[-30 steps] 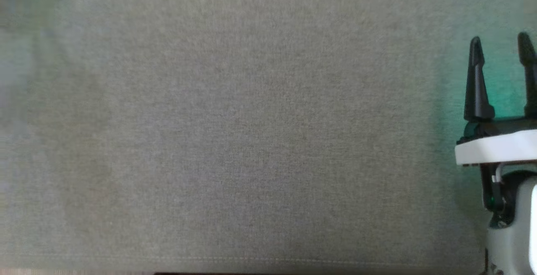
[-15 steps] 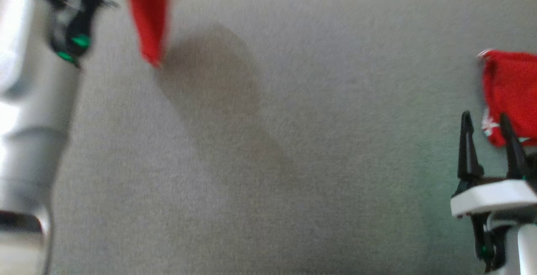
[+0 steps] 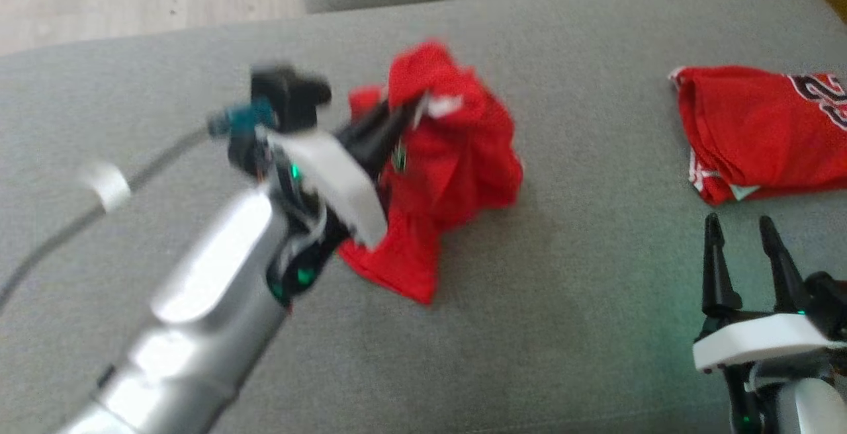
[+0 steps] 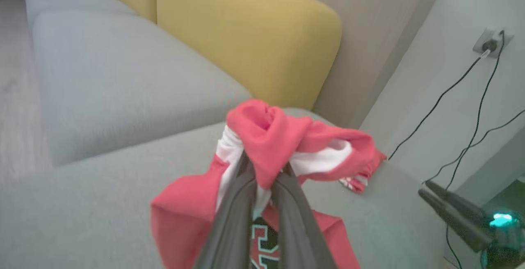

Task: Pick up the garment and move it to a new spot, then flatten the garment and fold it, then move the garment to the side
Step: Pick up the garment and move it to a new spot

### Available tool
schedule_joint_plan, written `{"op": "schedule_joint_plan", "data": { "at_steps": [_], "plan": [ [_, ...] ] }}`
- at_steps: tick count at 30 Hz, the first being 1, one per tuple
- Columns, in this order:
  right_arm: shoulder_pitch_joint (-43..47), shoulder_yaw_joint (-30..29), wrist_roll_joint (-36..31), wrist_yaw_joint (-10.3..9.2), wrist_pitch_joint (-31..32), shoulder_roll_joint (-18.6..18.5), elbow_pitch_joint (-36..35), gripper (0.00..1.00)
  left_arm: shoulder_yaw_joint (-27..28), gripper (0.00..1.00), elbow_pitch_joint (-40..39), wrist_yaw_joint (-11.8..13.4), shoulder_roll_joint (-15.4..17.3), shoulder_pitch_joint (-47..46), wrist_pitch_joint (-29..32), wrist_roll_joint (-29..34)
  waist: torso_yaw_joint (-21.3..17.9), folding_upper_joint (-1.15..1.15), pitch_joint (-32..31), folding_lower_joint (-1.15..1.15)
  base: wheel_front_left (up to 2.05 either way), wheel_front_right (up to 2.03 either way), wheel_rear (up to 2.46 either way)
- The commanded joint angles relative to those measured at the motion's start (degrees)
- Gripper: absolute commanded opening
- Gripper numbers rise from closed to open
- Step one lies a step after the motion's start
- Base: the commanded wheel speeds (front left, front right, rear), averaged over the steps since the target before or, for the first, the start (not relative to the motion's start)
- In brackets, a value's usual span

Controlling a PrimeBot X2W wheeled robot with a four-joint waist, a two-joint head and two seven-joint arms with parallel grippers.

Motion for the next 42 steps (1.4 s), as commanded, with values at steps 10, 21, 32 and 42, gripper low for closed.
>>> {"op": "schedule_joint_plan", "data": {
  "at_steps": [10,21,32,42],
  "plan": [
    [-3.4,3.4,0.5,0.37,-2.0,-0.4,1.5,1.0,-2.8,0.8,12.8,0.2,-3.7,4.5,-12.5,4.6,-3.2,-0.01,3.6,-0.01,0.0,0.0,0.0],
    [-2.3,1.9,-0.8,0.37,-2.2,-0.4,3.9,1.0,-6.2,1.0,20.3,0.7,-5.8,5.6,-22.3,9.4,0.8,-0.01,-2.5,-0.01,0.0,0.0,0.0],
    [0.3,-0.7,-2.1,0.37,-1.1,-0.4,2.8,1.0,-3.4,1.0,15.7,5.4,-2.1,13.7,-25.8,7.6,6.4,-0.01,-9.4,-0.01,0.0,0.0,0.0],
    [4.3,-1.0,-2.4,0.37,-1.5,-0.4,2.6,1.0,2.2,1.0,7.7,14.5,3.0,25.1,-28.0,6.8,9.1,-0.01,-11.1,-0.01,0.0,0.0,0.0]
  ]
}}
